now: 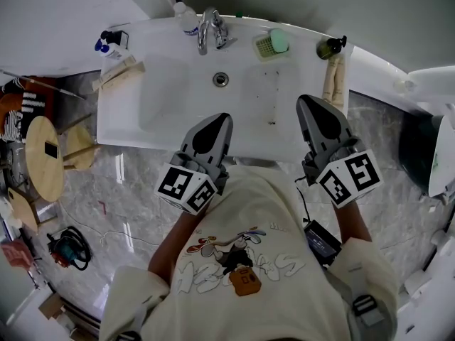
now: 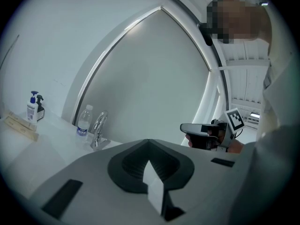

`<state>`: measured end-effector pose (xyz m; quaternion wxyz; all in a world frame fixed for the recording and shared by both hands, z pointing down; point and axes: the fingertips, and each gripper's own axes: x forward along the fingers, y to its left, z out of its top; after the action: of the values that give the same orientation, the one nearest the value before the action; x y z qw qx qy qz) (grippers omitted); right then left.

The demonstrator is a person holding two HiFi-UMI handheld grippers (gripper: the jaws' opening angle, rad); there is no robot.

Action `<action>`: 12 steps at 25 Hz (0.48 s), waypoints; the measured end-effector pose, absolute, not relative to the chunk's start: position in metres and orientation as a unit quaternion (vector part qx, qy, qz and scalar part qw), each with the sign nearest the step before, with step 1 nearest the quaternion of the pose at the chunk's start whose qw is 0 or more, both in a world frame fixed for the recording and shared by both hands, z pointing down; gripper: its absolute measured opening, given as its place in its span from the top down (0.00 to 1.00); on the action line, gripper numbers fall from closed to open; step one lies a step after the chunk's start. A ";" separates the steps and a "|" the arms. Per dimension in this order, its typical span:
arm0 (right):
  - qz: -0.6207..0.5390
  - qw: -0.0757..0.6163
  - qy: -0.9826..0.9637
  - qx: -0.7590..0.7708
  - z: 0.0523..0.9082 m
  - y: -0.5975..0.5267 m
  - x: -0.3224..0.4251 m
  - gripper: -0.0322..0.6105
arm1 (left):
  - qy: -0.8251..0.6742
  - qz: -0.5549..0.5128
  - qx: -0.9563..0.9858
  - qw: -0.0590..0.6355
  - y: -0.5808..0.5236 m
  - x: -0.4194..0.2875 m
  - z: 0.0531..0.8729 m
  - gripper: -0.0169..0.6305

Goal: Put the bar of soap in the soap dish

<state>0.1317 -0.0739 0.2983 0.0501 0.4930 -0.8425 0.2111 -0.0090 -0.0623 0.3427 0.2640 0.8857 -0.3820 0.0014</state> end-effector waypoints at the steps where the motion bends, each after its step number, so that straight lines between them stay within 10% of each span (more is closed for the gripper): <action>1: 0.208 0.051 -0.840 0.498 0.299 -0.072 0.132 0.94 | -0.382 0.001 0.886 0.263 -0.061 -0.009 0.342 0.96; 12: 0.210 0.100 -0.836 0.497 0.336 -0.051 0.114 0.94 | -0.381 0.001 0.886 0.264 -0.059 -0.010 0.340 0.96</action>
<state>0.1135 -0.0512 0.3359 0.1000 0.4972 -0.8358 0.2104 -0.0100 -0.0589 0.3400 0.2638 0.8862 -0.3809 0.0011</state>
